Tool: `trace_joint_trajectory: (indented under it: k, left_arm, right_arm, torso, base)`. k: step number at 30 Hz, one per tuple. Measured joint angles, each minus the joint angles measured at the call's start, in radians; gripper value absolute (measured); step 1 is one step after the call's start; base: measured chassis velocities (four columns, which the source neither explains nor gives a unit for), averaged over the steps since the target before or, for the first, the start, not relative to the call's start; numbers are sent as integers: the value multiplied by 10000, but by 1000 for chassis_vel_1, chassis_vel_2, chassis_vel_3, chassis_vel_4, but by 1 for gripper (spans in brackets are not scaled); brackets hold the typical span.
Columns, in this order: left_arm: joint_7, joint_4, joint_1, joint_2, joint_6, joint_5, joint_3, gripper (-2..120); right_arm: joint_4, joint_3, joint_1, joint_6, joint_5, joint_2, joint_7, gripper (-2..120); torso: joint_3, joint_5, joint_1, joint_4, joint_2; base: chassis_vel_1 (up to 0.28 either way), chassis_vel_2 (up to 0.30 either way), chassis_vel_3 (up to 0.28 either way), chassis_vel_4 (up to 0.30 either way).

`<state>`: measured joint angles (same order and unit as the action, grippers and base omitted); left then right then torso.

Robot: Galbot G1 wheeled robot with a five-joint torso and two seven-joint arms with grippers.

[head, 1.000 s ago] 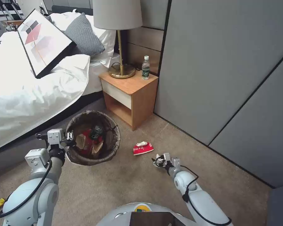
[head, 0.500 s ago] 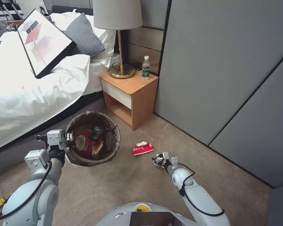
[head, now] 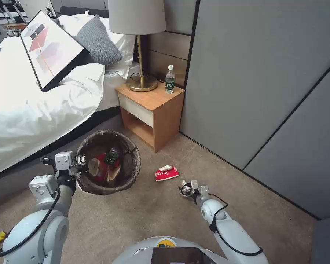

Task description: Pick up the trash bin, then pick up the garbage from the floor and place it into the trash bin.

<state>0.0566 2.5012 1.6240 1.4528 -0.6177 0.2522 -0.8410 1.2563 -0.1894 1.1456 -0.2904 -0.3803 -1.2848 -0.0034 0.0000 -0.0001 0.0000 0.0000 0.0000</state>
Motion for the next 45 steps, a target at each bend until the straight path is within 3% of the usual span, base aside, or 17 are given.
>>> trace_joint_trajectory:
  k: [6, 14, 17, 27, 31, 40, 45]
  left_arm:
    - [-2, 0, -8, -47, 0, 90, -32, 7]
    - [-2, -1, -17, -86, -6, 146, -35, 7]
    - [0, -2, -12, -88, -11, 154, -30, 7]
    - [2, -6, 19, -50, -16, 160, -27, 7]
    - [4, -9, 37, -27, -17, 158, -23, 7]
    - [4, -12, 51, -14, -22, 152, 23, 7]
    - [6, -12, 56, -12, -33, 150, 32, 7]
  right_arm:
    - [-301, -15, -37, 43, 44, -67, 91, 99]
    - [-291, -62, 70, 106, 117, -162, 375, 89]
    - [-191, -95, 158, 106, 148, -176, 447, 76]
    - [128, -168, 374, 82, 295, -161, 457, 51]
    - [428, -321, 621, 108, 709, -161, 445, 32]
    - [1543, -726, 1282, 475, 1860, -34, 499, 0]
    - [2218, -993, 1544, 693, 2301, -2, 610, 0]
  torso:
    - [-1, 0, 0, 0, 1]
    - [-1, -5, -1, -2, 2]
    - [-1, -6, -1, -4, 2]
    - [0, 5, 0, 6, 1]
    - [0, 8, 0, 3, 0]
    - [0, 2, 0, -1, 0]
    - [0, 3, 0, -1, 0]
  base:
    - [0, 0, 0, 0]
    - [0, 0, 0, 0]
    - [0, 0, 0, 0]
    - [0, 0, 0, 0]
    - [0, 0, 0, 0]
    - [0, 0, 0, 0]
    - [0, 0, 0, 0]
